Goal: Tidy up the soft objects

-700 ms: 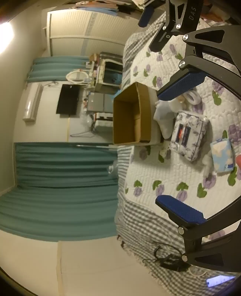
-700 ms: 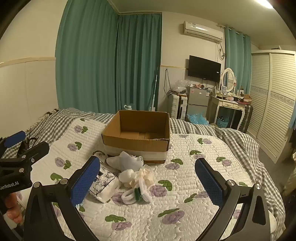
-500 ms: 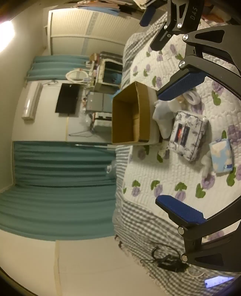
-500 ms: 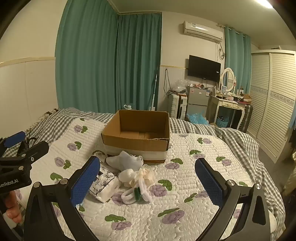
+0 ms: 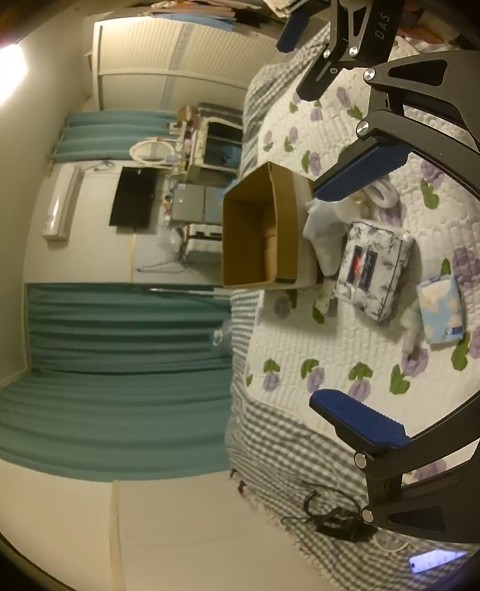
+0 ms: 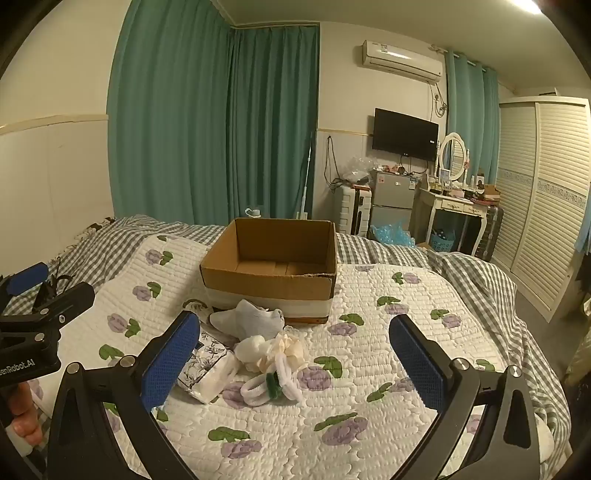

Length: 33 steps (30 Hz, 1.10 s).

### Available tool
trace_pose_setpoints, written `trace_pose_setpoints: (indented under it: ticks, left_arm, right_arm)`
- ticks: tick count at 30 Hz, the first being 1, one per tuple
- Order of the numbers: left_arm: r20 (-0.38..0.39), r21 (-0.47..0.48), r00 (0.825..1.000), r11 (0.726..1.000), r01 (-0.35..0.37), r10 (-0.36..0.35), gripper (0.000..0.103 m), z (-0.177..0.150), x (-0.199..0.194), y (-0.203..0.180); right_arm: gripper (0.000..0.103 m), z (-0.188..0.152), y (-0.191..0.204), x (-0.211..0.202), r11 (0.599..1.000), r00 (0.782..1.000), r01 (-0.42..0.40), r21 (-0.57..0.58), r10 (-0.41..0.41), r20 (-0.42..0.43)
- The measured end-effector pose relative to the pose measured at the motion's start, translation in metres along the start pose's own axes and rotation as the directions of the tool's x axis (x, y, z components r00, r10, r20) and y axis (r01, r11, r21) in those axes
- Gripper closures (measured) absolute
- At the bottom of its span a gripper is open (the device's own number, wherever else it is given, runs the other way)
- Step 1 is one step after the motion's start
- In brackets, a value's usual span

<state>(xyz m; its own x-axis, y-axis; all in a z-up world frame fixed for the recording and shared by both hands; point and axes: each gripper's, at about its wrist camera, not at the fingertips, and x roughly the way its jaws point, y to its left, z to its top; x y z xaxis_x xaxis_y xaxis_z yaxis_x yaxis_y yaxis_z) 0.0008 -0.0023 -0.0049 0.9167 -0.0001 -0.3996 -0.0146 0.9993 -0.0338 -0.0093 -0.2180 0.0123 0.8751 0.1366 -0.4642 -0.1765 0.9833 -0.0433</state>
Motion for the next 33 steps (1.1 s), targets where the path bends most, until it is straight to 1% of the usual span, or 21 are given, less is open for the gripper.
trace_pose_setpoints:
  ticks: [33]
  left_arm:
    - [0.003, 0.003, 1.0, 1.0, -0.002, 0.002, 0.0, 0.0015, -0.0019, 0.0013]
  right_arm:
    - [0.0, -0.001, 0.0008, 0.0021, 1.0, 1.0, -0.001, -0.002, 0.001, -0.007]
